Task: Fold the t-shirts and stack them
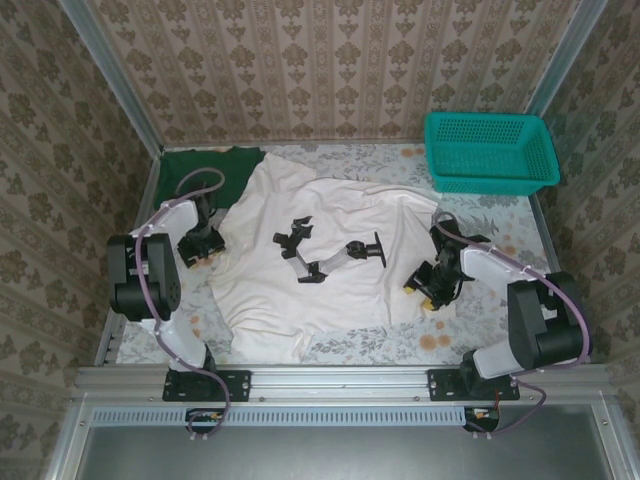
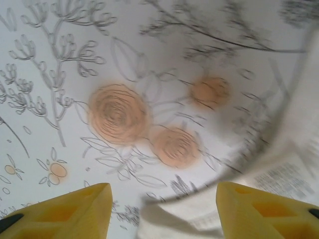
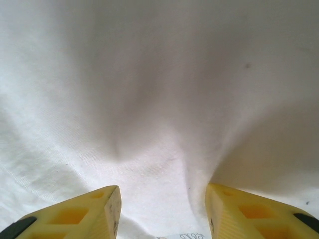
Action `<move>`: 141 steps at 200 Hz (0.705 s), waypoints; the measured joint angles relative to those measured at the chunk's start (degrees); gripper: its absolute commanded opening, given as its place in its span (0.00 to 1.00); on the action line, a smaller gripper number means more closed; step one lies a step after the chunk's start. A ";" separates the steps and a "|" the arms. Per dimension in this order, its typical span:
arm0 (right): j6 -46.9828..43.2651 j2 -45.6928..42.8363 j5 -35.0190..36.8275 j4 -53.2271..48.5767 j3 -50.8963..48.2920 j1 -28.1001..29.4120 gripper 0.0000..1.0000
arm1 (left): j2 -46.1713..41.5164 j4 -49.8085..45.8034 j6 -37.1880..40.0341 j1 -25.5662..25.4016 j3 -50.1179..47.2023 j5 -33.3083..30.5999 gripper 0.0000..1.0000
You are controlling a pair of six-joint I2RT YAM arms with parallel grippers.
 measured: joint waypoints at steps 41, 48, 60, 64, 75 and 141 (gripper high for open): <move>-1.95 -1.01 7.96 -4.50 6.23 -1.05 0.57 | -5.22 0.20 2.45 -9.38 -0.15 2.82 0.66; -2.62 -1.18 9.29 -5.11 7.65 -2.34 0.57 | -5.77 0.63 2.47 -11.13 -0.79 3.45 0.66; -3.89 -1.36 11.04 -5.60 9.44 -5.53 0.55 | -6.54 1.33 2.38 -13.25 -2.89 4.55 0.65; -4.37 -1.36 11.50 -5.73 9.77 -6.62 0.55 | -6.69 1.49 2.27 -13.55 -3.65 4.87 0.65; -5.68 -1.25 12.83 -6.16 10.38 -9.46 0.54 | -6.91 1.68 1.64 -13.81 -6.67 5.77 0.65; -7.74 -0.50 14.71 -7.80 5.29 -10.51 0.40 | -7.08 2.43 -3.41 -10.51 -16.09 7.61 0.49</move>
